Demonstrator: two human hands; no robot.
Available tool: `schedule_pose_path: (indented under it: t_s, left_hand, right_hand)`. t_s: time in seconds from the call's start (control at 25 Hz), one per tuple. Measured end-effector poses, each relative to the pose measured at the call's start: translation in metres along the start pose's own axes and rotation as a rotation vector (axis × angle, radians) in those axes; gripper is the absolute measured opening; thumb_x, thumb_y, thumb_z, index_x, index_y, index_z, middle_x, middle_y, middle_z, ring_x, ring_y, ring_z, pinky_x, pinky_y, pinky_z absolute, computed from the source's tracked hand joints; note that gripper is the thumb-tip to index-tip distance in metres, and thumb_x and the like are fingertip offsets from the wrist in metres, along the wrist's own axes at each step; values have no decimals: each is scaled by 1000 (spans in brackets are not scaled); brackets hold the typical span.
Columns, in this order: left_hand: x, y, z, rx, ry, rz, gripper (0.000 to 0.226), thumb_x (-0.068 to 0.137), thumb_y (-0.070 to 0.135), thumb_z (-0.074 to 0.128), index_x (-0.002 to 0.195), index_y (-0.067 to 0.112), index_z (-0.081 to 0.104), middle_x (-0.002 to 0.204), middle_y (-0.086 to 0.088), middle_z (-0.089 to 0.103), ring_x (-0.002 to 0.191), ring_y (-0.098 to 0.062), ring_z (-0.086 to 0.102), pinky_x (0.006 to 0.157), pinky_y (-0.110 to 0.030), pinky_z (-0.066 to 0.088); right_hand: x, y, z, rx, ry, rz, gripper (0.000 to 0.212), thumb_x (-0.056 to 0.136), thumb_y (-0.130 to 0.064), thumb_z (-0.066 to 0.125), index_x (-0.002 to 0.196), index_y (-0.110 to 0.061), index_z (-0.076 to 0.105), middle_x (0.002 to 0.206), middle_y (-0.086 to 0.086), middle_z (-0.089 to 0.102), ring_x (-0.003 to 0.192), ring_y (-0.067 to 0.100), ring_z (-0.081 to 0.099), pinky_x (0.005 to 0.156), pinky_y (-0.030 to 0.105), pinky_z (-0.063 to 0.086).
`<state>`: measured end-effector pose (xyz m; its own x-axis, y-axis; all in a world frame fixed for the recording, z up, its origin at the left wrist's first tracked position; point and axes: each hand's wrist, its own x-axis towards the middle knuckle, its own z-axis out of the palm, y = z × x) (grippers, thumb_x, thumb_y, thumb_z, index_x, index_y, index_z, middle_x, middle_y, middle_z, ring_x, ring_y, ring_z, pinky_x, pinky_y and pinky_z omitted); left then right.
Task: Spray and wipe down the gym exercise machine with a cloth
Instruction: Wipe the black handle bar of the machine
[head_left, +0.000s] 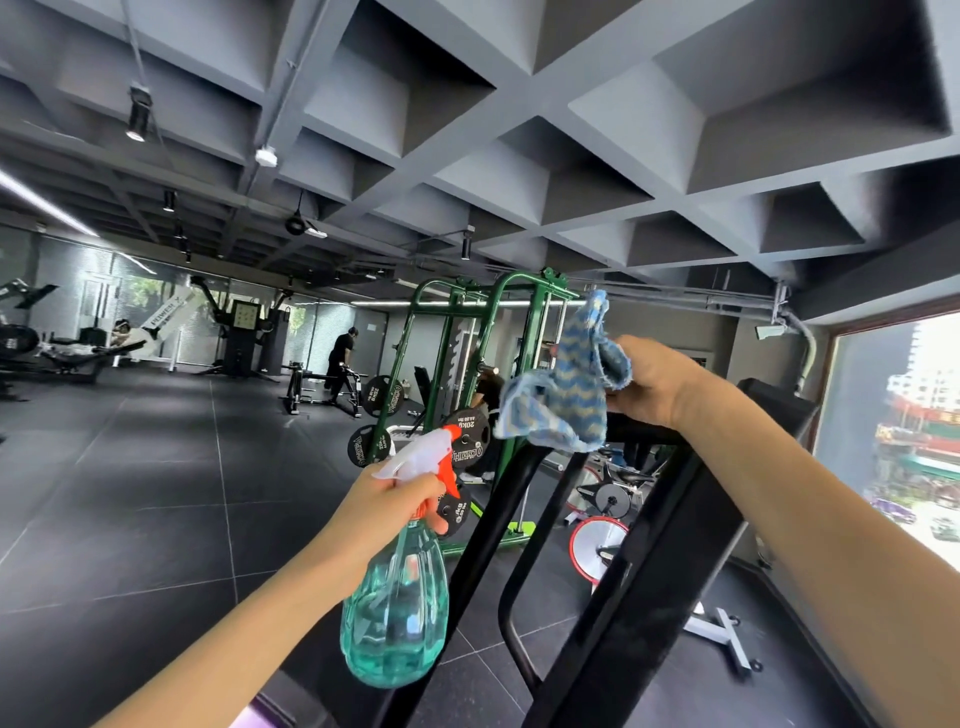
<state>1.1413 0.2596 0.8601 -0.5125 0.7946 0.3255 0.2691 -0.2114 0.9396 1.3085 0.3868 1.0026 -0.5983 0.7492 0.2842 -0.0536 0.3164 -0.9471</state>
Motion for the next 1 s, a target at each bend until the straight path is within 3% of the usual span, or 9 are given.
schedule_pose_path:
  t_s: [0.16, 0.24, 0.36, 0.52, 0.6, 0.68, 0.84, 0.92, 1.0]
  left_hand:
    - [-2, 1, 2, -9, -33, 16, 26, 90, 7, 55, 103, 26, 67, 56, 2, 60, 52, -4, 62, 75, -20, 37]
    - [-1, -1, 4, -33, -38, 27, 34, 90, 5, 56, 104, 35, 65, 55, 3, 56, 53, -9, 64, 73, -17, 40]
    - [3, 2, 9, -80, -23, 18, 19, 91, 11, 60, 96, 28, 67, 58, 4, 59, 53, -11, 64, 77, -22, 41]
    - [5, 14, 23, -168, -77, 97, 17, 92, 28, 64, 107, 34, 66, 77, 7, 73, 61, -9, 63, 79, -26, 44]
    - [6, 24, 31, -214, -56, 88, 11, 86, 32, 70, 90, 22, 70, 68, 1, 69, 63, -11, 60, 76, -27, 42]
    - [6, 33, 39, -215, -64, 78, 19, 80, 31, 76, 73, 16, 68, 60, 2, 65, 62, -8, 60, 72, -25, 41]
    - [9, 37, 46, -228, -37, 84, 7, 80, 16, 78, 82, 12, 73, 77, -2, 73, 73, -12, 65, 68, -18, 47]
    - [12, 36, 43, -222, 20, 66, 9, 83, 12, 74, 76, 12, 69, 66, 2, 66, 64, -9, 59, 55, -12, 43]
    - [16, 39, 37, -203, 34, 65, 11, 85, 12, 71, 75, 10, 67, 61, 3, 61, 58, -6, 55, 52, -15, 40]
  right_hand:
    - [-7, -12, -9, -21, -1, 31, 30, 98, -4, 38, 73, -7, 53, 57, 3, 61, 52, 12, 58, 54, 22, 52]
    - [-9, -15, -10, -99, 23, 30, 27, 97, -5, 40, 75, -9, 55, 68, 4, 61, 60, 13, 57, 63, 26, 49]
    - [-8, -16, -5, -152, 18, 12, 22, 97, -8, 44, 83, -9, 59, 77, 4, 66, 69, 15, 60, 72, 31, 49]
    - [-2, -9, 10, -509, 127, -96, 17, 93, -4, 43, 83, -6, 56, 74, 11, 51, 59, 13, 50, 58, 19, 41]
    - [2, -3, 19, -574, 143, -113, 12, 92, -9, 46, 86, -8, 56, 80, 11, 48, 71, 17, 46, 63, 24, 40]
    - [6, 2, 25, -579, 141, -112, 11, 91, -12, 49, 85, -8, 57, 82, 10, 48, 76, 19, 45, 68, 29, 41]
    - [-3, 6, 23, -535, 67, -102, 22, 95, -12, 47, 80, -5, 62, 78, 6, 61, 73, 14, 57, 62, 18, 47]
    - [-11, 10, 14, -490, -22, -98, 26, 98, -21, 48, 94, -6, 68, 88, 7, 69, 80, 12, 61, 67, 18, 50]
    - [-18, 16, 2, -412, -108, -59, 36, 99, -34, 45, 110, -7, 66, 107, 13, 69, 91, 15, 61, 79, 24, 51]
